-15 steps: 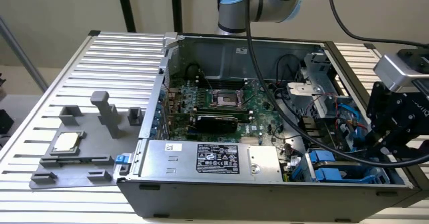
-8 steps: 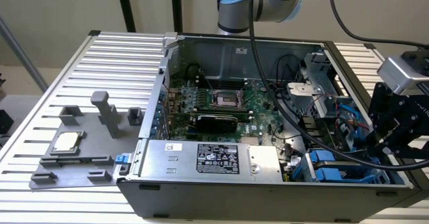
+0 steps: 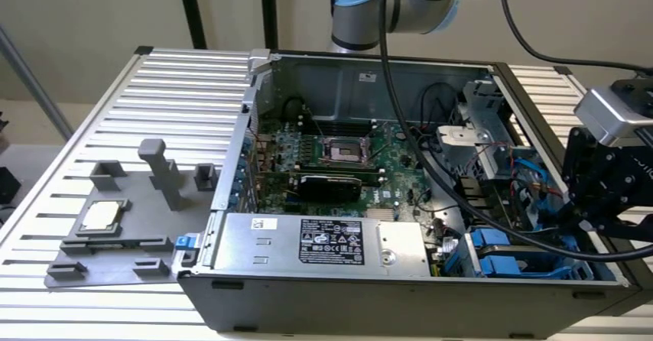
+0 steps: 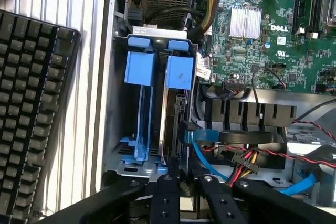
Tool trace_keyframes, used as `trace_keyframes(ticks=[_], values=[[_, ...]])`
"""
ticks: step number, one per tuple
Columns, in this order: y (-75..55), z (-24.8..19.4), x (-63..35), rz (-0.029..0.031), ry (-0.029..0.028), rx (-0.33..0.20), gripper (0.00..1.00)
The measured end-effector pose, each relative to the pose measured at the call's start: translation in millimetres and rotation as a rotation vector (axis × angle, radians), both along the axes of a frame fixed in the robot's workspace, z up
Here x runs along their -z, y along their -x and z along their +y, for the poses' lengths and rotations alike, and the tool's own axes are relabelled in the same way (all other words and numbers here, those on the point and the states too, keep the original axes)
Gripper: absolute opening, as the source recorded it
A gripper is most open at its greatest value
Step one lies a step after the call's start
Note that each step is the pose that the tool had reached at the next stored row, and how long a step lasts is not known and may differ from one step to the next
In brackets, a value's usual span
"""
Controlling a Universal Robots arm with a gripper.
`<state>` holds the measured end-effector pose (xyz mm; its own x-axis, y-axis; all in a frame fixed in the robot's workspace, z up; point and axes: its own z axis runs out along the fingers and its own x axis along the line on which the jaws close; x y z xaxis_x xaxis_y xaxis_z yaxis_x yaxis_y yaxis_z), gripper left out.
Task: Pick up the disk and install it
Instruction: 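Insert the first disk wire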
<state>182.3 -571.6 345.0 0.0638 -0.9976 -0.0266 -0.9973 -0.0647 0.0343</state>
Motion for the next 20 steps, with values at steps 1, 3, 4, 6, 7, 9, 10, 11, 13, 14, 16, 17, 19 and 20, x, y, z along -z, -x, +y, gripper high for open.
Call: trace_keyframes(ticks=[1,3,4,6,7,9,10,11,13,14,16,17,19,20], values=[[0.2,0.0,0.0,0.0007,-0.0001,-0.001,0.18],[1.1,-0.1,-0.1,0.0028,-0.0002,-0.002,0.16],[1.6,0.0,-0.3,0.0044,-0.0002,-0.002,0.16],[3.2,0.1,-1.2,0.008,-0.0003,-0.003,0.16],[4.4,0.2,-2.0,0.0105,-0.0005,-0.003,0.16],[7.2,0.3,-4.7,0.015,-0.0002,-0.004,0.16],[9.1,0.5,-6.0,0.017,-0.0003,-0.005,0.16],[11.3,0.5,-7.0,0.0185,-0.0004,-0.005,0.16],[17.1,0.5,-7.9,0.0196,-0.0002,-0.005,0.16],[21.1,0.5,-7.9,0.0196,-0.0002,-0.005,0.16],[30.2,0.5,-7.9,0.0196,-0.0003,-0.005,0.16],[34.7,0.5,-7.9,0.0196,-0.0001,-0.005,0.16],[42.3,0.5,-7.9,0.0196,-0.0003,-0.004,0.16],[44.2,0.5,-7.8,0.0196,-0.0004,-0.001,0.16]])
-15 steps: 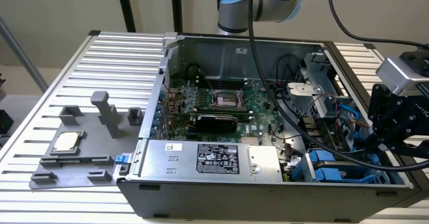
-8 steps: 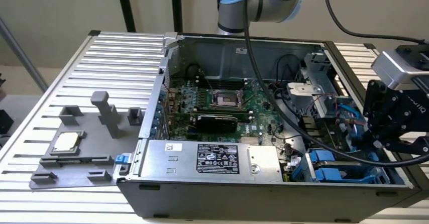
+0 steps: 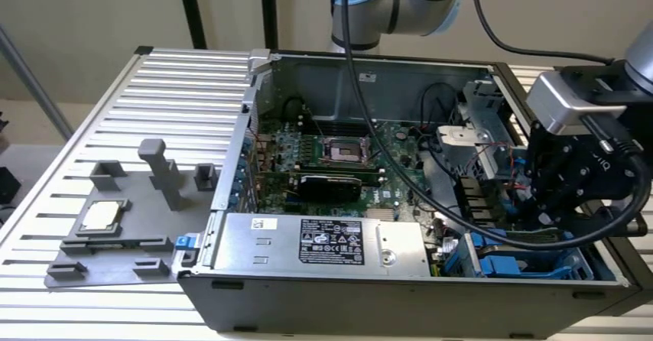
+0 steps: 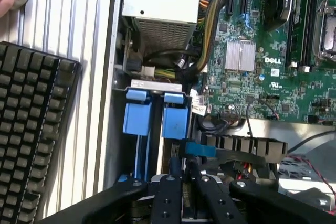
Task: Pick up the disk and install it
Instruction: 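Insert the first disk wire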
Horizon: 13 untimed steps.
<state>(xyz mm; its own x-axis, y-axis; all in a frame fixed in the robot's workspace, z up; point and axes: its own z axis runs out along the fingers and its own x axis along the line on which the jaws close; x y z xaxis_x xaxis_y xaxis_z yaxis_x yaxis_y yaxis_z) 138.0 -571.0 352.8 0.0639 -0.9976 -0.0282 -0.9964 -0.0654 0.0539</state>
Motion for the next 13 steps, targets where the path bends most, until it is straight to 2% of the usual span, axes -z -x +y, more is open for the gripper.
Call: trace_keyframes(ticks=[3,9,13], values=[[1.2,0.0,0.3,-0.0001,0.0003,0.023,0.16],[1.3,0.0,2.3,-0.0012,0.0,0.11,0.16],[1.3,0.0,3.9,-0.0055,-0.0001,0.154,0.16]])
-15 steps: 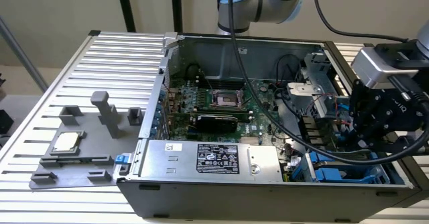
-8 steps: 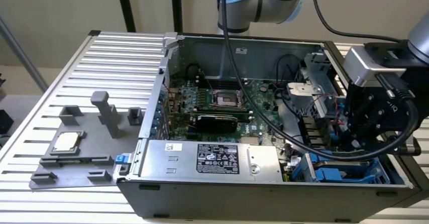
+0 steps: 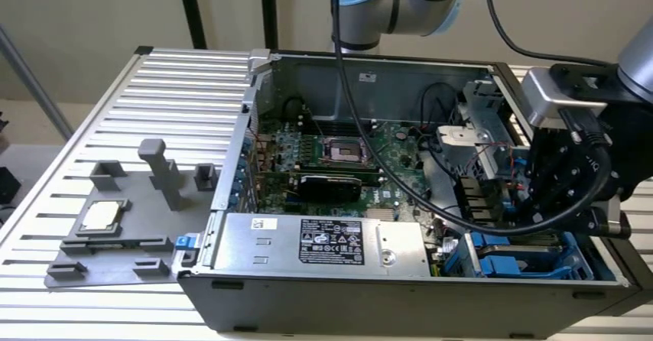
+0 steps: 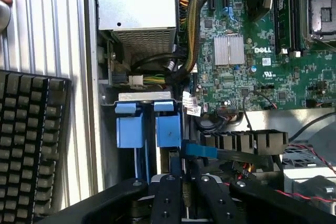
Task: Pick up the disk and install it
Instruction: 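Insert the first disk wire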
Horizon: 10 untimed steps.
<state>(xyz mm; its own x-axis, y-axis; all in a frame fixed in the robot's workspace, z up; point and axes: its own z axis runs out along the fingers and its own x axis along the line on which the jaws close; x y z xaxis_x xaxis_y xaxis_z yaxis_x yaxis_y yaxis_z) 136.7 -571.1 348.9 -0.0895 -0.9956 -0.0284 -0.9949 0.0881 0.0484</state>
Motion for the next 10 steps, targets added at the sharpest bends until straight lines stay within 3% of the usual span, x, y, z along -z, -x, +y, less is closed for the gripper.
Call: trace_keyframes(ticks=[3,5,6,9,10], values=[[0.0,0.0,0.3,-0.0082,-0.0001,0.016,0.16],[-0.1,0.0,0.4,-0.0177,-0.0005,0.022,0.16],[-0.1,0.0,0.4,-0.0266,-0.0005,0.024,0.16],[-0.1,0.0,0.5,-0.0675,0.0005,0.028,0.16],[-0.1,0.0,0.9,-0.0792,0.0034,0.03,0.16]])
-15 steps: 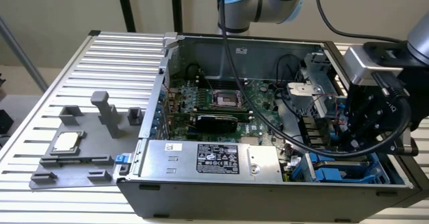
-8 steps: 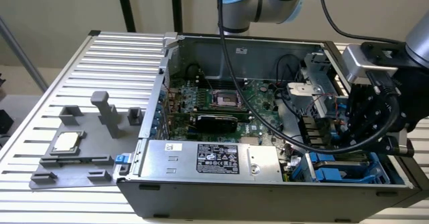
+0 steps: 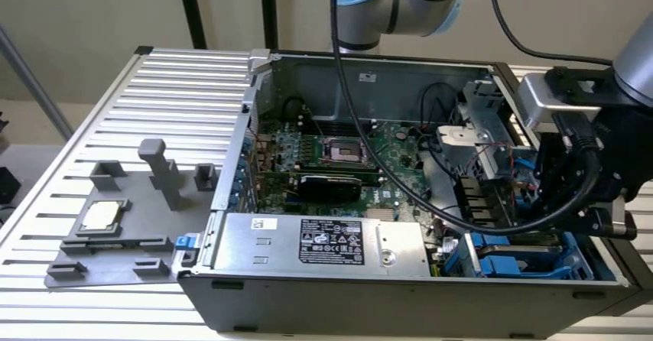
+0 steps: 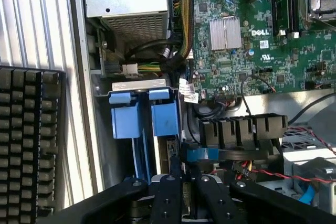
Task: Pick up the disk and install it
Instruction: 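Insert the first disk wire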
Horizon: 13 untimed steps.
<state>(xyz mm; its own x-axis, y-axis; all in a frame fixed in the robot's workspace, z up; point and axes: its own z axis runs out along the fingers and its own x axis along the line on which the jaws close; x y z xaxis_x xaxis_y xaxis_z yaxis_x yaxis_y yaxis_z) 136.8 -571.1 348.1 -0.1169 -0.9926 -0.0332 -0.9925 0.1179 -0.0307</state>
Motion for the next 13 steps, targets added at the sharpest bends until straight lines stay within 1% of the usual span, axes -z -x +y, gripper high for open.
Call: trace_keyframes(ticks=[1,2,5,7,9,10,11,12,13], values=[[0.2,0.0,0.4,-0.0083,0.0039,0.002,0.16],[0.7,0.1,0.9,-0.0141,0.0082,0.005,0.16],[3.6,0.0,2.5,-0.0275,0.0213,0.013,0.16],[7.2,0.0,3.4,-0.0322,0.028,0.016,0.16],[11.2,0.0,4.3,-0.0357,0.0344,0.02,0.16],[12.7,0.0,4.8,-0.0394,0.036,0.022,0.16],[13.6,0.0,5.3,-0.0438,0.0363,0.022,0.16],[14.2,0.0,5.6,-0.0494,0.0362,0.022,0.16],[14.5,0.0,5.7,-0.0569,0.0364,0.023,0.16]])
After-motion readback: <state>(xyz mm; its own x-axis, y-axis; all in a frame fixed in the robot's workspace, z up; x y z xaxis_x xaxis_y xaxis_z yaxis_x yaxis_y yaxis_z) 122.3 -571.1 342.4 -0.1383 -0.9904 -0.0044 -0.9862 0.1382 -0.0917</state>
